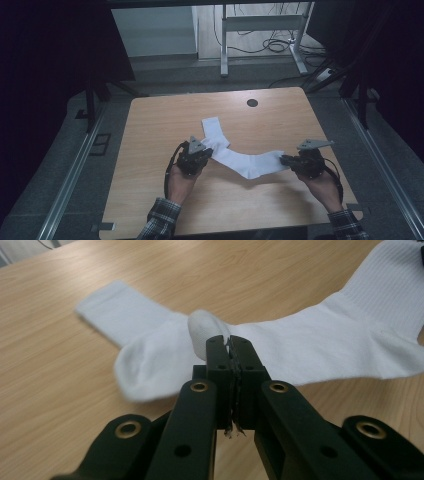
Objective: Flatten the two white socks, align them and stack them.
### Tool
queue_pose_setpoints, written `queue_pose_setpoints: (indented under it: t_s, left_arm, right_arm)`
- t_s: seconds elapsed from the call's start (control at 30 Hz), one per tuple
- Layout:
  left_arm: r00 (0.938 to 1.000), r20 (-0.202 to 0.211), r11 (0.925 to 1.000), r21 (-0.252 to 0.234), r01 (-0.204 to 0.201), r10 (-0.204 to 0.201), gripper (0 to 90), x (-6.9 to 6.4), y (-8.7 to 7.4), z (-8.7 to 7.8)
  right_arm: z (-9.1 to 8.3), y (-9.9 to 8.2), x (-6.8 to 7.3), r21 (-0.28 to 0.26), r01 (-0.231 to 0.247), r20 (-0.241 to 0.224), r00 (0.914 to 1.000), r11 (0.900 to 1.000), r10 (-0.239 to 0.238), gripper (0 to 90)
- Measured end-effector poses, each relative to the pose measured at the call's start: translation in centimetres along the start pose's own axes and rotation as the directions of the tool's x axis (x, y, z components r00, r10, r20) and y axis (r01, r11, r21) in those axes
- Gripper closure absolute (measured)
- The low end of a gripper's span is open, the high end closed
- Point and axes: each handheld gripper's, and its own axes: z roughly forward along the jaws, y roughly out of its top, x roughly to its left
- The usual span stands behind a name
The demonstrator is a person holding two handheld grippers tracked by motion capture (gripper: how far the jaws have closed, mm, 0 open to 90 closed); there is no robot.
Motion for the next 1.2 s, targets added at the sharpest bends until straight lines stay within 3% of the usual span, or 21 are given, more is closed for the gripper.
queue_pose_setpoints:
  t_s: [0.1,0.27,0.4,0.53,0.6,0.63,0.73,0.93,1.2]
  left_arm:
    - [0.9998,-0.019,1.0,0.003,0.008,-0.008,88.3,-0.1,-1.6,-1.9]
    - [0.9987,-0.046,0.9995,0.023,0.021,-0.02,88.3,0.0,-3.9,-3.4]
    - [0.9983,-0.04,0.9965,0.07,0.045,-0.042,88.0,0.1,-5.8,-3.2]
    - [0.9972,-0.027,0.9887,0.132,0.072,-0.069,87.3,0.2,-7.6,-1.9]
    - [0.9966,-0.031,0.9851,0.152,0.08,-0.077,82.6,0.2,-8.1,-1.4]
    - [0.9955,-0.034,0.9842,0.151,0.093,-0.089,75.6,0.3,-8.2,-1.4]
    - [0.9936,-0.029,0.9845,0.135,0.112,-0.109,69.8,0.5,-7.9,-1.6]
    - [0.9932,-0.041,0.9898,0.088,0.113,-0.109,64.2,1.4,-6.1,-2.0]
    - [0.9933,-0.048,0.993,0.05,0.107,-0.105,59.6,4.0,-2.3,0.4]
  right_arm:
    - [0.9,0.5,1.6,0.011,0.035,-0.037,0.9987,0.9993,-0.035,80.8]
    - [2.4,0.8,3.2,0.047,0.081,-0.056,0.9954,0.9956,-0.078,80.6]
    - [4.0,0.6,3.7,0.086,0.098,-0.06,0.9938,0.9914,-0.093,80.0]
    - [5.4,-0.2,3.9,0.138,0.109,-0.053,0.9933,0.9844,-0.103,75.9]
    - [5.9,-0.7,3.9,0.168,0.108,-0.041,0.9939,0.9798,-0.103,72.8]
    - [6.1,-0.9,3.8,0.174,0.113,-0.039,0.9934,0.9783,-0.108,70.4]
    - [5.9,-0.8,3.6,0.16,0.1,-0.032,0.9949,0.982,-0.096,67.2]
    - [4.9,-0.5,2.6,0.115,0.067,-0.015,0.9977,0.9911,-0.066,63.5]
    - [4.0,-1.2,0.5,0.098,0.052,0.033,0.9979,0.9938,-0.056,57.2]
